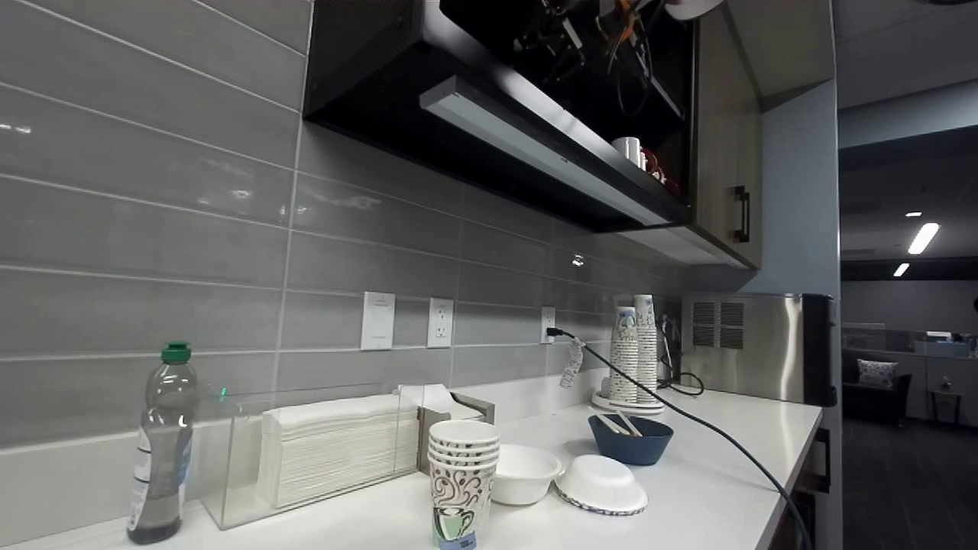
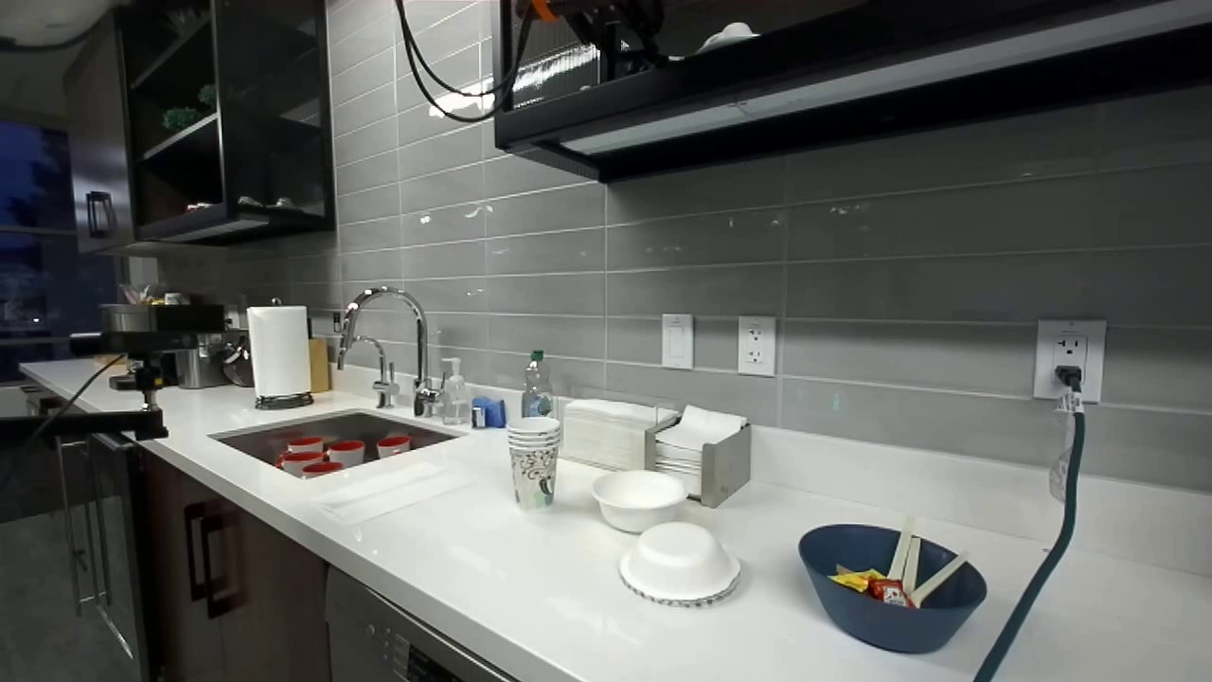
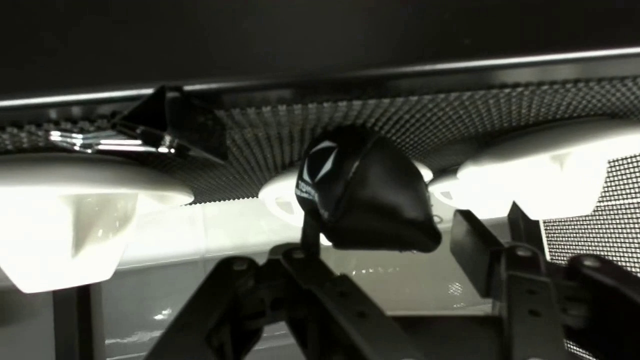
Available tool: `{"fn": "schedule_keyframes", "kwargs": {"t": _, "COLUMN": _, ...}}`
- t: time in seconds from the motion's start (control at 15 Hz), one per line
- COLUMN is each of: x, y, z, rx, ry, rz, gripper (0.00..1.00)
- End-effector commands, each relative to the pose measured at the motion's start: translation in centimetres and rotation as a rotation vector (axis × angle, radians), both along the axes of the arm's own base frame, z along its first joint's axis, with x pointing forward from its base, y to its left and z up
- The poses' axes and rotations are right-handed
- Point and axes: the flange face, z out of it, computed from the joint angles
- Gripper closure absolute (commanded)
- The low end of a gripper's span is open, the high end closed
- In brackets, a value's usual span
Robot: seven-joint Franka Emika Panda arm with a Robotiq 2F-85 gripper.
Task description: Remove one black object from the bottom shelf of the upper cabinet and put it in the white bowl.
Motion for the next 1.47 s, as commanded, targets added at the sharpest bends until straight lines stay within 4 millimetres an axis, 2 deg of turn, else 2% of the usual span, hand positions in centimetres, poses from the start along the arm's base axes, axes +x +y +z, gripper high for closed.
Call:
{"fn": "schedule_keyframes", "kwargs": {"t": 0.0, "x": 0.8, "y": 0.3, "z": 0.3, "rx": -0.053, "ry": -0.045, "rz": -0.039, "gripper": 0.53}}
{"fn": "schedule_keyframes", "kwargs": {"t": 0.07, "x": 1.0, "y": 0.2, "z": 0.2, "rx": -0.074, "ry": -0.051, "rz": -0.051, "gripper": 0.55}}
{"fn": "schedule_keyframes", "kwargs": {"t": 0.13, "x": 1.1, "y": 0.2, "z": 0.1, "rx": -0.09, "ry": -0.052, "rz": -0.058, "gripper": 0.77}}
{"fn": "schedule_keyframes", "kwargs": {"t": 0.27, "x": 1.1, "y": 0.1, "z": 0.2, "rx": -0.115, "ry": -0.053, "rz": -0.068, "gripper": 0.81}}
{"fn": "schedule_keyframes", "kwargs": {"t": 0.4, "x": 0.4, "y": 0.1, "z": 0.7, "rx": -0.111, "ry": -0.042, "rz": -0.056, "gripper": 0.95}}
{"fn": "schedule_keyframes", "kwargs": {"t": 0.53, "x": -1.7, "y": -0.2, "z": 2.2, "rx": -0.079, "ry": -0.032, "rz": -0.021, "gripper": 0.99}}
{"fn": "schedule_keyframes", "kwargs": {"t": 0.6, "x": -2.6, "y": -0.4, "z": 3.0, "rx": -0.063, "ry": -0.031, "rz": -0.009, "gripper": 0.96}}
{"fn": "schedule_keyframes", "kwargs": {"t": 0.73, "x": -5.6, "y": -1.6, "z": 4.7, "rx": -0.024, "ry": -0.015, "rz": 0.03, "gripper": 0.99}}
{"fn": "schedule_keyframes", "kwargs": {"t": 0.87, "x": -9.3, "y": -3.3, "z": 5.8, "rx": -0.001, "ry": 0.051, "rz": 0.098, "gripper": 0.97}}
{"fn": "schedule_keyframes", "kwargs": {"t": 1.0, "x": -12.8, "y": -5.3, "z": 6.1, "rx": 0.017, "ry": 0.144, "rz": 0.148, "gripper": 0.97}}
{"fn": "schedule_keyframes", "kwargs": {"t": 1.07, "x": -13.9, "y": -6.2, "z": 5.7, "rx": 0.02, "ry": 0.21, "rz": 0.152, "gripper": 0.97}}
{"fn": "schedule_keyframes", "kwargs": {"t": 1.2, "x": -15.3, "y": -7.8, "z": 3.4, "rx": 0.024, "ry": 0.354, "rz": 0.13, "gripper": 0.97}}
{"fn": "schedule_keyframes", "kwargs": {"t": 1.27, "x": -15.5, "y": -8.5, "z": 1.7, "rx": 0.009, "ry": 0.421, "rz": 0.101, "gripper": 0.97}}
{"fn": "schedule_keyframes", "kwargs": {"t": 1.4, "x": -14.4, "y": -9.0, "z": -1.8, "rx": -0.035, "ry": 0.521, "rz": 0.034, "gripper": 0.97}}
